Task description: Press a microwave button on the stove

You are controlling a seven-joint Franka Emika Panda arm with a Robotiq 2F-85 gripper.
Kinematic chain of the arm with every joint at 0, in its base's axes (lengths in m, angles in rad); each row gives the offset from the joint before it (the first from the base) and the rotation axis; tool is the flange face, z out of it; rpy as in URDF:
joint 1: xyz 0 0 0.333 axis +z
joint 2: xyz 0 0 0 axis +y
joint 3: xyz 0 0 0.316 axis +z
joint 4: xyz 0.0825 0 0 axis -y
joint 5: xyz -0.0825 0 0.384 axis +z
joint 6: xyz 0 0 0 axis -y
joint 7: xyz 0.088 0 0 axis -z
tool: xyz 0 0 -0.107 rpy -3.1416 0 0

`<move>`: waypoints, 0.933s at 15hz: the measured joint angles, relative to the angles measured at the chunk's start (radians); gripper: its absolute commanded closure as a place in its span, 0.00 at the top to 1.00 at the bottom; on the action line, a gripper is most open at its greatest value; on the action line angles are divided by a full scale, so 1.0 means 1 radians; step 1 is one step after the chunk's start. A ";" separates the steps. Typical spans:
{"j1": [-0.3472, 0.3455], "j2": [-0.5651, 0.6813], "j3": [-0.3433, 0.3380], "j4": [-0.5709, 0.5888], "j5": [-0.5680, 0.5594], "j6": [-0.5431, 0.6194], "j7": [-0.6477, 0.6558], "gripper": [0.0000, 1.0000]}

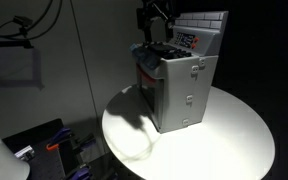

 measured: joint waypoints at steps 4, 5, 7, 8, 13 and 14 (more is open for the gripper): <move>0.002 0.065 0.004 0.096 0.000 0.003 0.075 1.00; 0.002 0.084 0.005 0.119 0.000 0.006 0.095 1.00; 0.003 0.126 0.007 0.160 0.000 0.018 0.135 1.00; 0.004 0.148 0.008 0.179 0.000 0.027 0.156 1.00; 0.010 0.242 0.008 0.234 0.000 0.130 0.241 1.00; 0.012 0.254 0.008 0.236 0.000 0.163 0.252 1.00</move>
